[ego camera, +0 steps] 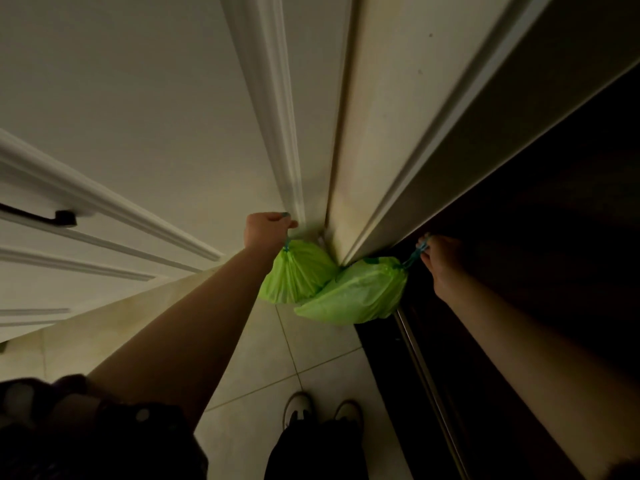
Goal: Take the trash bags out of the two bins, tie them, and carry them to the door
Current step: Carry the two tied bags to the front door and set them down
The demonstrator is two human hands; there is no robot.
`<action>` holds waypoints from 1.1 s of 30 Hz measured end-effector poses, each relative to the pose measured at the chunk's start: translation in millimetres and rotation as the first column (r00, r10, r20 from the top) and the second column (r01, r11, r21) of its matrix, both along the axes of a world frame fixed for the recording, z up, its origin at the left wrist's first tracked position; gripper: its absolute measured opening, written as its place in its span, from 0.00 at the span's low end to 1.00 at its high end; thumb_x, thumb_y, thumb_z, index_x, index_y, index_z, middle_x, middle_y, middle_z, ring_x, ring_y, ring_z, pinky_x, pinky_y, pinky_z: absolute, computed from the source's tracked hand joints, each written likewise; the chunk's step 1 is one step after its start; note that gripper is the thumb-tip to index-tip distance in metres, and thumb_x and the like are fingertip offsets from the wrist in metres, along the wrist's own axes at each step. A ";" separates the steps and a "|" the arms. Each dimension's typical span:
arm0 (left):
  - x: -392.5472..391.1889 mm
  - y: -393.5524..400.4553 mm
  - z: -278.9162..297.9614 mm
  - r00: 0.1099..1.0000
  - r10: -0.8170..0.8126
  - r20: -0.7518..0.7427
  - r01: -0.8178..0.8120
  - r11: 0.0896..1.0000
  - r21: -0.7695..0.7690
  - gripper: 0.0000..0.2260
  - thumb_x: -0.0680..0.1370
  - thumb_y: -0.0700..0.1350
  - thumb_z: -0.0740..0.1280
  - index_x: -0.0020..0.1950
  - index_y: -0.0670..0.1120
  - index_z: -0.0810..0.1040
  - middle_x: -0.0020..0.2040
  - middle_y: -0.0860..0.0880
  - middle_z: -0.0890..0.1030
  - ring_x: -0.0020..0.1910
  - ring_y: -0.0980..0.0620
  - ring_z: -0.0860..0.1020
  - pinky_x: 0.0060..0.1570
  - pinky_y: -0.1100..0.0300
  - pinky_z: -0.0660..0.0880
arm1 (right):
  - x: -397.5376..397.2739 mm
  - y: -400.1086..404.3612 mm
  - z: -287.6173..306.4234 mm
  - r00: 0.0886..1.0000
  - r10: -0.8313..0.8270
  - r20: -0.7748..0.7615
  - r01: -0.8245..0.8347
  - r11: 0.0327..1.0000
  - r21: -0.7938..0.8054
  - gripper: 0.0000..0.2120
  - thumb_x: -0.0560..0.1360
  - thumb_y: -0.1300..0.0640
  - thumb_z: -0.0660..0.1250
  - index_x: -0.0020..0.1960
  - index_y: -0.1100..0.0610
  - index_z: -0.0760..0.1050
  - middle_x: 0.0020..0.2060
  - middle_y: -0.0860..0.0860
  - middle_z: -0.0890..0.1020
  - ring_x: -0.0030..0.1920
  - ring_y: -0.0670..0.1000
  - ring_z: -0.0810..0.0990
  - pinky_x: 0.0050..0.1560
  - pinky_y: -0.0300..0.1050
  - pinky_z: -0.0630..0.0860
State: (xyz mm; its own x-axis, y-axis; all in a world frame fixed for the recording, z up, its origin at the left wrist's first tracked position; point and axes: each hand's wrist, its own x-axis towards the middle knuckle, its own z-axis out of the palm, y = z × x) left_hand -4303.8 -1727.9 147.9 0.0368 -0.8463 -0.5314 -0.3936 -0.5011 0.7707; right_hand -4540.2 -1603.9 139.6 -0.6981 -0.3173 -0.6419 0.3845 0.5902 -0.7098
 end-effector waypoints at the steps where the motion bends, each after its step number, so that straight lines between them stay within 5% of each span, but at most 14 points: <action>1: -3.5 -0.4 1.3 1.000 -0.008 -0.017 0.008 1.000 0.009 0.10 0.74 0.39 0.69 0.54 0.37 0.82 0.48 0.43 0.84 0.36 0.59 0.80 0.36 0.72 0.75 | -1.5 -1.0 0.2 1.000 0.026 -0.011 -0.026 1.000 0.011 0.14 0.76 0.65 0.57 0.34 0.55 0.70 0.38 0.54 0.77 0.60 0.62 0.77 0.58 0.51 0.74; 3: -11.4 -1.3 3.6 0.998 -0.028 -0.053 0.029 0.999 0.025 0.14 0.73 0.38 0.71 0.58 0.36 0.80 0.48 0.43 0.81 0.34 0.59 0.76 0.28 0.77 0.71 | -3.4 -3.0 -0.6 0.998 0.068 -0.006 -0.068 0.997 0.024 0.11 0.76 0.64 0.59 0.36 0.57 0.71 0.41 0.56 0.78 0.56 0.58 0.79 0.63 0.55 0.72; 5: -16.1 -2.0 4.4 0.997 -0.048 -0.065 0.050 0.998 0.032 0.16 0.74 0.38 0.71 0.61 0.37 0.79 0.50 0.44 0.80 0.38 0.56 0.76 0.29 0.76 0.71 | -3.6 -5.1 -2.4 0.994 0.104 0.022 -0.104 0.994 0.034 0.09 0.76 0.63 0.60 0.37 0.58 0.72 0.40 0.56 0.77 0.46 0.52 0.77 0.66 0.58 0.70; 7: -15.6 -2.1 2.3 0.997 -0.055 -0.061 0.057 0.998 0.029 0.17 0.74 0.38 0.70 0.63 0.38 0.78 0.52 0.44 0.80 0.44 0.54 0.77 0.32 0.75 0.72 | -2.4 -6.3 -5.2 0.989 0.136 0.051 -0.139 0.988 0.061 0.08 0.77 0.62 0.60 0.40 0.61 0.73 0.36 0.53 0.73 0.45 0.52 0.77 0.67 0.61 0.69; 9: -11.4 -1.1 -0.6 0.997 -0.055 -0.050 0.056 0.998 0.020 0.16 0.75 0.37 0.69 0.62 0.37 0.78 0.51 0.44 0.79 0.41 0.56 0.76 0.30 0.78 0.71 | 0.7 -5.2 -5.7 0.986 0.146 0.083 -0.152 0.986 0.072 0.08 0.77 0.61 0.59 0.41 0.60 0.73 0.36 0.52 0.73 0.47 0.52 0.78 0.66 0.57 0.71; 12: -4.7 2.0 -4.9 0.997 -0.075 -0.029 0.076 0.997 0.023 0.15 0.74 0.36 0.69 0.60 0.35 0.79 0.51 0.42 0.81 0.43 0.52 0.77 0.36 0.69 0.74 | 6.2 -1.2 -4.8 0.982 0.145 0.125 -0.153 0.987 0.053 0.10 0.77 0.63 0.59 0.38 0.55 0.71 0.37 0.52 0.73 0.38 0.46 0.73 0.57 0.47 0.72; 18: 7.2 9.6 -10.2 0.985 -0.156 0.073 0.155 0.988 0.015 0.12 0.72 0.37 0.69 0.54 0.38 0.83 0.49 0.39 0.84 0.51 0.43 0.81 0.56 0.51 0.78 | 12.8 7.1 -3.5 0.973 0.190 0.130 -0.200 0.977 0.071 0.10 0.77 0.64 0.59 0.38 0.57 0.71 0.42 0.56 0.75 0.39 0.47 0.73 0.54 0.47 0.74; 21: 13.2 12.6 -10.5 0.972 -0.185 0.145 0.187 0.982 0.003 0.10 0.72 0.38 0.67 0.50 0.40 0.85 0.45 0.38 0.85 0.50 0.39 0.82 0.54 0.49 0.79 | 16.6 8.7 -0.9 0.973 0.201 0.111 -0.211 0.974 0.081 0.11 0.79 0.64 0.58 0.40 0.59 0.73 0.38 0.53 0.75 0.42 0.49 0.75 0.60 0.50 0.72; 25: 19.3 14.7 -9.6 0.968 -0.173 0.181 0.176 0.984 -0.003 0.10 0.73 0.38 0.67 0.50 0.41 0.85 0.47 0.38 0.85 0.51 0.38 0.82 0.55 0.47 0.79 | 21.1 14.3 2.1 0.973 0.212 0.090 -0.221 0.970 0.104 0.14 0.80 0.64 0.57 0.62 0.68 0.71 0.40 0.53 0.77 0.50 0.53 0.74 0.63 0.52 0.71; 29: 22.7 16.1 -10.3 0.951 -0.197 0.237 0.210 0.977 -0.030 0.10 0.73 0.40 0.68 0.51 0.40 0.85 0.47 0.38 0.85 0.51 0.39 0.82 0.54 0.49 0.79 | 27.1 19.5 7.5 0.965 0.237 0.110 -0.250 0.960 0.128 0.15 0.79 0.66 0.58 0.63 0.70 0.70 0.48 0.59 0.75 0.49 0.54 0.73 0.65 0.54 0.69; 33: 27.1 17.9 -13.0 0.942 -0.216 0.255 0.232 0.972 -0.036 0.09 0.73 0.40 0.68 0.50 0.40 0.85 0.46 0.38 0.85 0.50 0.39 0.82 0.52 0.49 0.79 | 32.5 23.3 3.8 0.961 0.251 0.117 -0.266 0.954 0.140 0.13 0.78 0.67 0.58 0.60 0.72 0.72 0.47 0.60 0.75 0.38 0.48 0.73 0.63 0.52 0.71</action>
State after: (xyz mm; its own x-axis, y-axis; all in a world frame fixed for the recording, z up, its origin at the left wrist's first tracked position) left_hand -4276.7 -1710.0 135.0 -0.0344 -0.8802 -0.4733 -0.6727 -0.3299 0.6623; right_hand -4507.7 -1580.5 143.4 -0.5370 -0.3716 -0.7573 0.2667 0.7770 -0.5703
